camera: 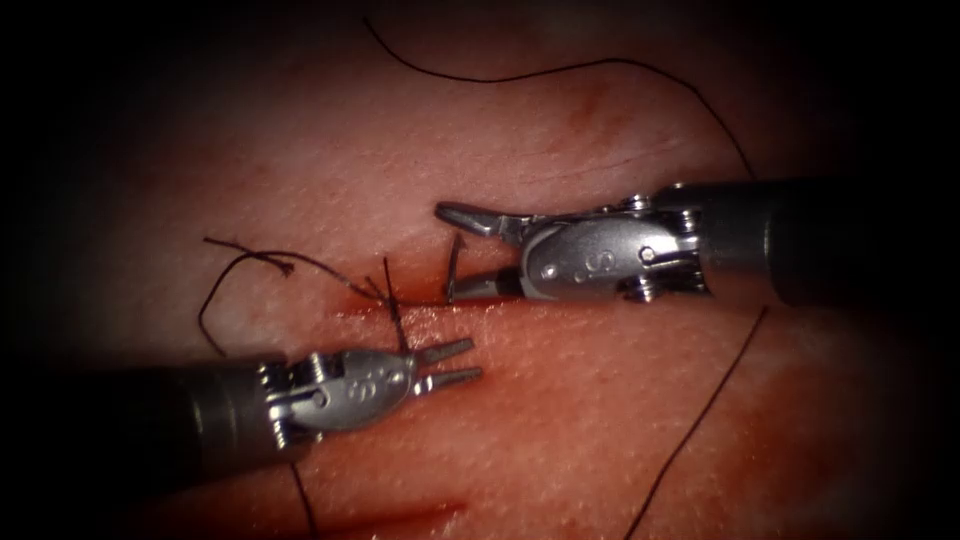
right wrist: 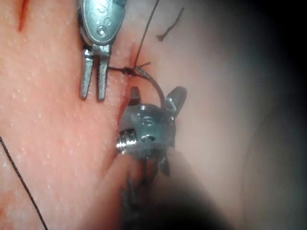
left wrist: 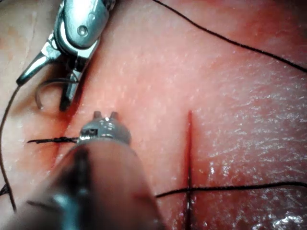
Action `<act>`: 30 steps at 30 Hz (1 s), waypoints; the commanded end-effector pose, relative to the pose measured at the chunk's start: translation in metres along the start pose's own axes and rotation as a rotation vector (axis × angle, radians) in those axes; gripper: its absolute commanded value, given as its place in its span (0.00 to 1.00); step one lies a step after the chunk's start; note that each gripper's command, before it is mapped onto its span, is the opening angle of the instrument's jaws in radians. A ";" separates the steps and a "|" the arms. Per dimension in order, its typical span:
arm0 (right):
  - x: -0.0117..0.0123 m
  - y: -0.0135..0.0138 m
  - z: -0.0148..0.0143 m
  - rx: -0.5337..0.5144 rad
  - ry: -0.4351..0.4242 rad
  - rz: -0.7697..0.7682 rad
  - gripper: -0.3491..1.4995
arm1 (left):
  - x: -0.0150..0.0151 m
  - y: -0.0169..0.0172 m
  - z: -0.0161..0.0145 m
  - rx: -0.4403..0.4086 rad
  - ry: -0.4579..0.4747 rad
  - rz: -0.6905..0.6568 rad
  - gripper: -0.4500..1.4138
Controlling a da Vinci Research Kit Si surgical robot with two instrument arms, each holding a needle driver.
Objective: Wound Closure
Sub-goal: Push needle through tissue above incision with right end-effector
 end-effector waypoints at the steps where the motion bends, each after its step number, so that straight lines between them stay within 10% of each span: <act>1: 0.0002 0.0000 0.0011 -0.003 0.017 -0.028 0.94 | -0.0001 -0.0001 0.0007 -0.001 0.001 0.001 0.21; 27: -0.0003 -0.0003 0.0019 0.029 0.030 -0.130 0.70 | -0.0002 0.0000 0.0003 -0.002 0.001 0.002 0.21; 30: -0.0007 -0.0004 0.0017 0.059 0.023 -0.133 0.43 | -0.0002 0.0001 0.0001 -0.003 0.001 0.002 0.20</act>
